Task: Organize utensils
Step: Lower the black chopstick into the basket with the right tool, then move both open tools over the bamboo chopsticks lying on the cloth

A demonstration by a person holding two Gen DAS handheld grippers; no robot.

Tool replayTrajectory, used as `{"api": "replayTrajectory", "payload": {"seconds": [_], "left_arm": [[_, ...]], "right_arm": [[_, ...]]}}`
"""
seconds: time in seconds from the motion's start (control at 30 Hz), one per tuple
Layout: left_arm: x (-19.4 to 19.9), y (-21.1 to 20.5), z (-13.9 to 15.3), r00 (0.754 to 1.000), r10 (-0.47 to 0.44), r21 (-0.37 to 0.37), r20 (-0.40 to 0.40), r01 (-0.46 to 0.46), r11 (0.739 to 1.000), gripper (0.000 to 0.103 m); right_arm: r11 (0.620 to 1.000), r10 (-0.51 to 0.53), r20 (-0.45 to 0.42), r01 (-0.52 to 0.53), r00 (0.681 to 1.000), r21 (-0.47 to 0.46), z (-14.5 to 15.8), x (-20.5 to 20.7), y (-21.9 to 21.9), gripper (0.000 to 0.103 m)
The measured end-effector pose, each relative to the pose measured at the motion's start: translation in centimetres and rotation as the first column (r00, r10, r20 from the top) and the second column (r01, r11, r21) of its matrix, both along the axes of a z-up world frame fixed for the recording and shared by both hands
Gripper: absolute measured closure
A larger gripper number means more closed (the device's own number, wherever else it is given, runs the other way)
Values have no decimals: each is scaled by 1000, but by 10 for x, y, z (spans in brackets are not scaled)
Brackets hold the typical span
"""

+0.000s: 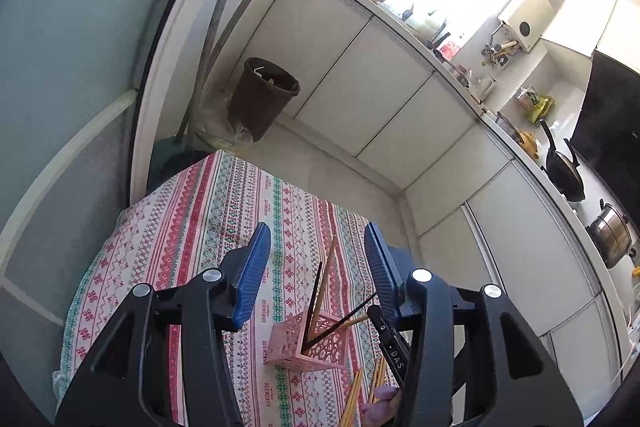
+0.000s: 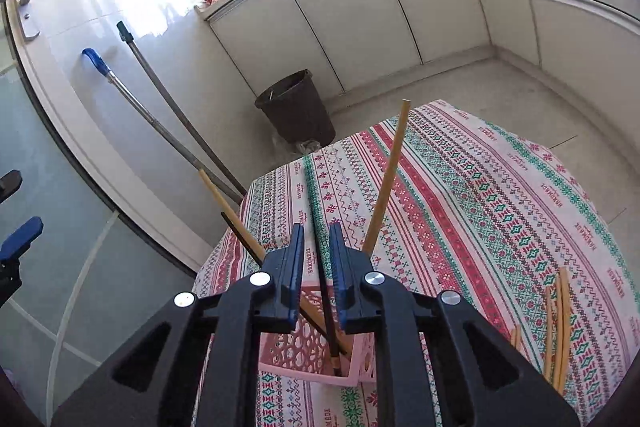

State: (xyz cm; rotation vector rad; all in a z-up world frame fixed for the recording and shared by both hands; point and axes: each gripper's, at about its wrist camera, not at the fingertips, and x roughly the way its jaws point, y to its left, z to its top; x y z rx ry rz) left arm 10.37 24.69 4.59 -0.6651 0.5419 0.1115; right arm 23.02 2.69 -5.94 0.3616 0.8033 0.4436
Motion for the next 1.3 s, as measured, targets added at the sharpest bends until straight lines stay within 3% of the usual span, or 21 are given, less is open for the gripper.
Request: {"api": "replayTrajectory", "payload": {"seconds": [0.27,0.3,0.37,0.53,0.63,0.7,0.77,0.87,1.03,1.13,1.3], "left_arm": [[12,-50,-8,993,-107,78,-52,111,991,53],[14,-62,-11,990,-124,93,-66,129,987,49],[17,-84,-19,983,-158,124,-96,169,978,47],[19,-136,-38,961,-220,219,-168,254,942,45],[19,-156,-48,951,-240,247,-195,285,926,39],[20,-169,-54,944,-255,267,-211,306,914,39],[21,-179,-59,937,-266,287,-225,325,901,38],[21,-195,-66,932,-271,317,-240,339,886,30],[23,-214,-76,922,-288,359,-260,369,857,21],[25,-223,-82,918,-292,364,-268,378,851,9],[36,-239,-99,887,-324,347,-330,433,832,7]], "right_arm": [[988,58,209,-26,976,-151,85,-41,-20,87],[984,66,219,-27,974,-176,89,-45,-23,85],[970,79,233,-20,969,-243,93,-54,-29,70],[936,78,220,4,972,-352,87,-70,-58,68],[924,45,203,37,978,-382,81,-76,-81,57],[921,12,195,65,981,-385,78,-78,-97,51],[918,-25,198,101,980,-383,77,-80,-109,39],[912,-89,205,163,975,-377,76,-83,-130,24],[903,-189,163,237,968,-358,66,-77,-160,15],[896,-253,125,281,959,-344,60,-71,-177,6],[896,-344,29,337,939,-288,52,-63,-206,6]]}}
